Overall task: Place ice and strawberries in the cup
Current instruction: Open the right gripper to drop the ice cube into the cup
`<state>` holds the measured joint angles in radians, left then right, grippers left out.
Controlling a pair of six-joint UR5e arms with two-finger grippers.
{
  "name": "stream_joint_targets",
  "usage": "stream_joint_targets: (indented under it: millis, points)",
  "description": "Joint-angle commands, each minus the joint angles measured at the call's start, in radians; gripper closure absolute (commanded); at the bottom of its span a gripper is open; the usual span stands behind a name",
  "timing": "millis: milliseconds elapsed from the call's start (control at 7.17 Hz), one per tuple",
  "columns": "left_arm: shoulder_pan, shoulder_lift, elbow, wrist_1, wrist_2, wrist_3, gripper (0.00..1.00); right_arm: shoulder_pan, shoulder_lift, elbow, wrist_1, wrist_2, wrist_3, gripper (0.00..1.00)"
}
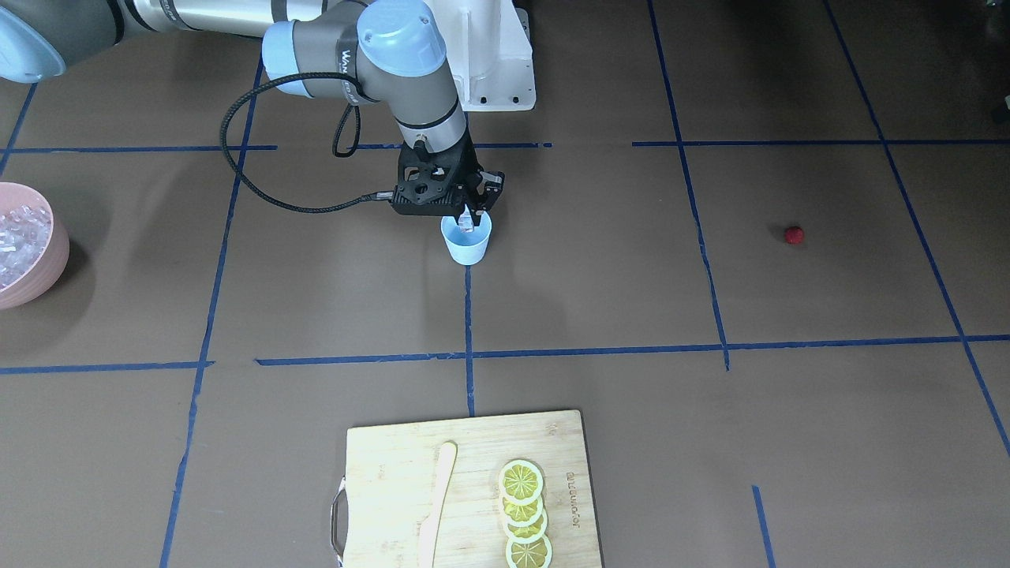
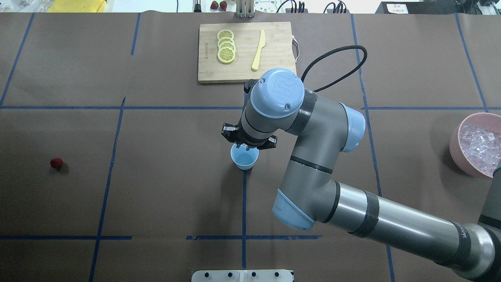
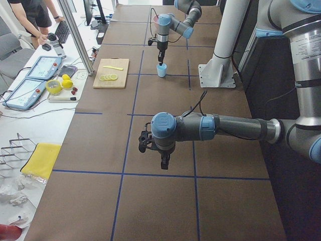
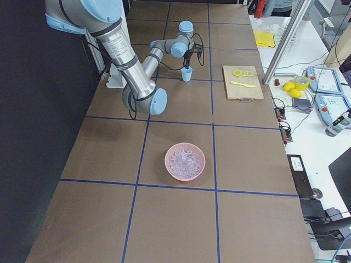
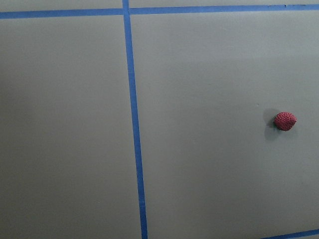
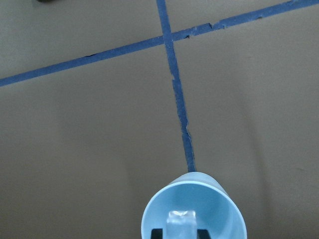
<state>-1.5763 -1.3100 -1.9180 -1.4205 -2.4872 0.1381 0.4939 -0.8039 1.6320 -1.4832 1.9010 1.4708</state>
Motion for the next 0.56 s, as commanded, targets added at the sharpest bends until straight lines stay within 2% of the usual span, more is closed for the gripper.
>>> stream_joint_targets:
  millis: [0,140,419]
  points:
    - [-0.001,0.0,-0.001,0.002,-0.001,0.0,0.0,-0.009,-0.003,-0.004,0.0,-0.002,0.0,0.56]
    - [0.001,0.0,-0.001,0.002,-0.001,0.0,0.0,-0.009,-0.003,-0.004,0.001,-0.006,0.0,0.56]
    - [0.001,0.002,-0.001,0.002,-0.001,0.0,0.0,0.02,-0.011,0.038,0.001,0.003,-0.001,0.28]
